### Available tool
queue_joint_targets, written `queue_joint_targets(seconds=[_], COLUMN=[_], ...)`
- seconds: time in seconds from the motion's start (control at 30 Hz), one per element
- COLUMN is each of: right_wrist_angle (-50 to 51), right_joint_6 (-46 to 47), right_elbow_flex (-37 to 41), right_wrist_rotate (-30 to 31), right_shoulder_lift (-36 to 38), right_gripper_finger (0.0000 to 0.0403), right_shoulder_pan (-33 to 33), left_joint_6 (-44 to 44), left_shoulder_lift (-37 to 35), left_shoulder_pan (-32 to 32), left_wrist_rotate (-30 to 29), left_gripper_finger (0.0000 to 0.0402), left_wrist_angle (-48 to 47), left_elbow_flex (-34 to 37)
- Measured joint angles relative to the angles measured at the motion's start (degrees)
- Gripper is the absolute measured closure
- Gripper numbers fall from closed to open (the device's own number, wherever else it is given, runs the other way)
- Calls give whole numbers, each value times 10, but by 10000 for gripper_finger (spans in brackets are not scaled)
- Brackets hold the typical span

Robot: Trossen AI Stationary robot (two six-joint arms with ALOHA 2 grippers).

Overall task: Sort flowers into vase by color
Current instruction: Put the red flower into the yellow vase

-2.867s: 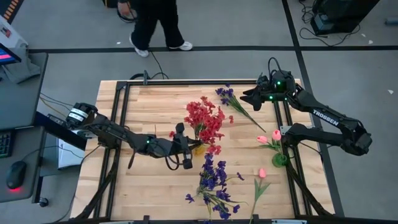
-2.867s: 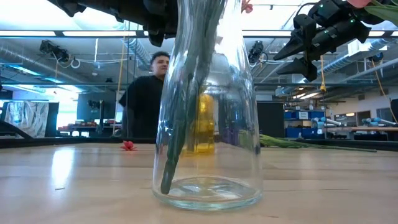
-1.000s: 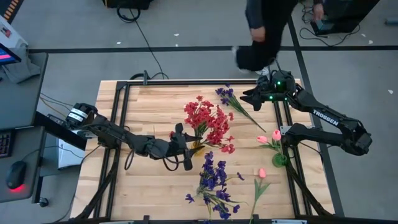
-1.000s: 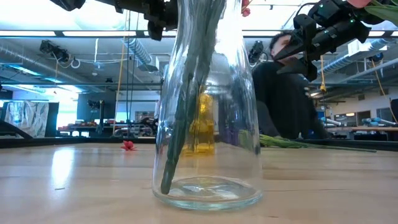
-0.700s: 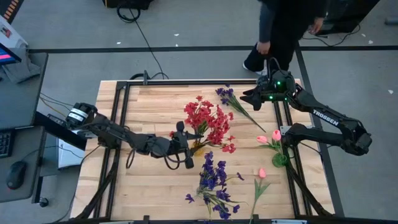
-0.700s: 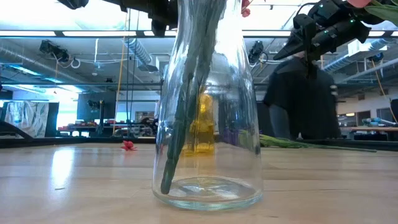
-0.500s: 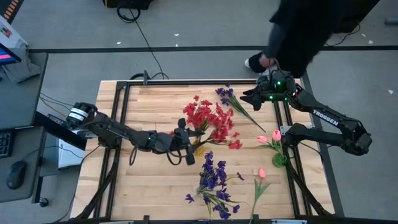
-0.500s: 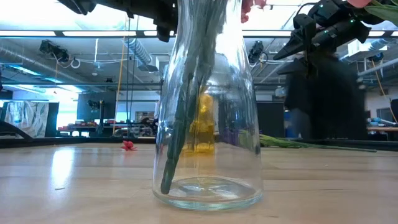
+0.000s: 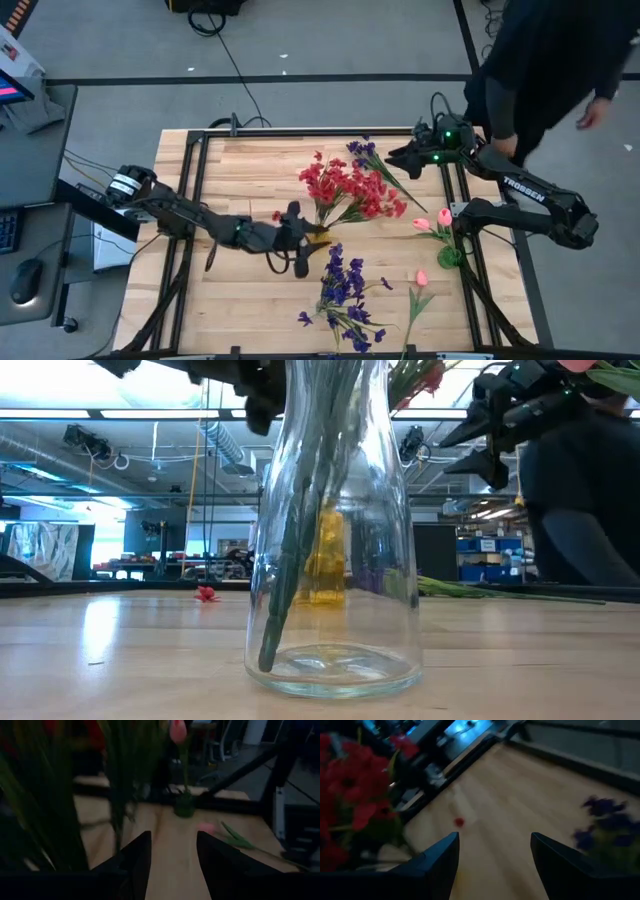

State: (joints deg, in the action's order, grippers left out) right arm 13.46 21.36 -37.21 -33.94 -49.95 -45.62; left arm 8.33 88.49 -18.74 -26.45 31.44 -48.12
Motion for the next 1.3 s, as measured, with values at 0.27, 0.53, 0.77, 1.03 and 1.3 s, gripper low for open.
queue_joint_targets(seconds=[0.27,0.53,0.77,1.03,1.3], right_wrist_angle=[17,-111,-137,-171,-210], right_joint_6=[-20,28,49,89,142], right_elbow_flex=[23,37,36,36,36], right_wrist_rotate=[123,95,99,103,127], right_shoulder_lift=[-49,-77,-64,-64,-64], right_gripper_finger=[215,250,267,276,277], right_shoulder_pan=[221,211,245,269,316], left_joint_6=[86,142,172,207,220], left_shoulder_lift=[1,1,1,1,1], left_shoulder_pan=[-50,-61,-80,-94,-94], left_wrist_rotate=[-104,-103,-98,-96,-96], left_gripper_finger=[249,262,266,267,267], left_wrist_angle=[-105,-95,-129,-160,-180], left_elbow_flex=[0,0,0,0,0])
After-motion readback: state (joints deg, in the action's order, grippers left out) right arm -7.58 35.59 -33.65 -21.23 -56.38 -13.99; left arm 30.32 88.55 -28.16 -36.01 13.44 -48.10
